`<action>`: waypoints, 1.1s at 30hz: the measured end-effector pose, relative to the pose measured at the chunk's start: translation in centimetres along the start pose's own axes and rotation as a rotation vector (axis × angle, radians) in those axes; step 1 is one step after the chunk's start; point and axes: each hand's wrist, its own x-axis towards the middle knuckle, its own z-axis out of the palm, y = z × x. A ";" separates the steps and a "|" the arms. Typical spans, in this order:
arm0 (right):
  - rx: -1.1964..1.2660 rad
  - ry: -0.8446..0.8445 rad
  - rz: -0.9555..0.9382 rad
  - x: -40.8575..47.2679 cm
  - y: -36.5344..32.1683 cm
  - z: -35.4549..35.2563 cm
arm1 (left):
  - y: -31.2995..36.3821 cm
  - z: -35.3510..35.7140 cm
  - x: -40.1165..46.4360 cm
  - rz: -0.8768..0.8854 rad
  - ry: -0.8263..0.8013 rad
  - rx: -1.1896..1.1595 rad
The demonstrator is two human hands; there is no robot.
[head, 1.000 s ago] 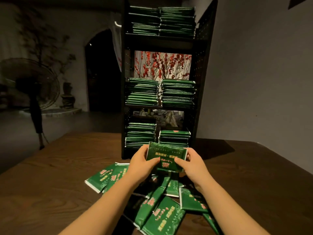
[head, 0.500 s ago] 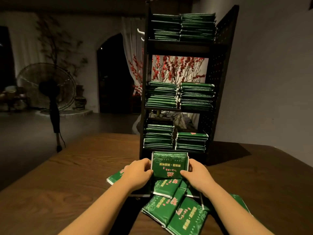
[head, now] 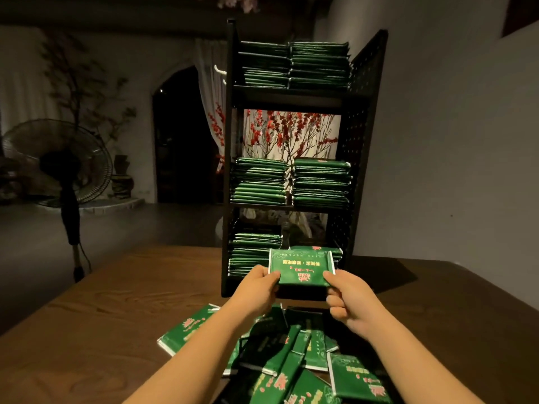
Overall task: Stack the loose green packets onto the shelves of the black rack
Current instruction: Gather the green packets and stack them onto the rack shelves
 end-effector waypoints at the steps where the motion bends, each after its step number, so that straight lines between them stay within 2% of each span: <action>1: 0.055 0.026 0.009 0.2 -0.4 0.0 | 0.5 0.4 0.3 -0.018 0.009 -0.079; 6: 0.320 0.128 0.021 1.9 -2.4 -0.2 | 2.9 2.7 2.2 -0.106 0.055 -0.402; 11: 0.341 0.227 0.020 3.6 -3.8 -0.2 | 4.4 5.3 4.1 -0.167 0.152 -0.602; 17: 0.386 0.290 0.016 4.7 -4.4 0.2 | 4.7 6.8 5.5 -0.181 0.258 -0.594; 23: 0.445 0.311 0.003 5.8 -4.4 0.8 | 4.5 7.4 6.4 -0.213 0.288 -0.579; 28: 0.415 0.349 0.021 6.6 -4.4 1.0 | 4.2 7.9 7.0 -0.252 0.323 -0.620; 33: 0.423 0.304 0.048 6.7 -3.7 0.7 | 3.7 8.0 6.9 -0.298 0.362 -0.737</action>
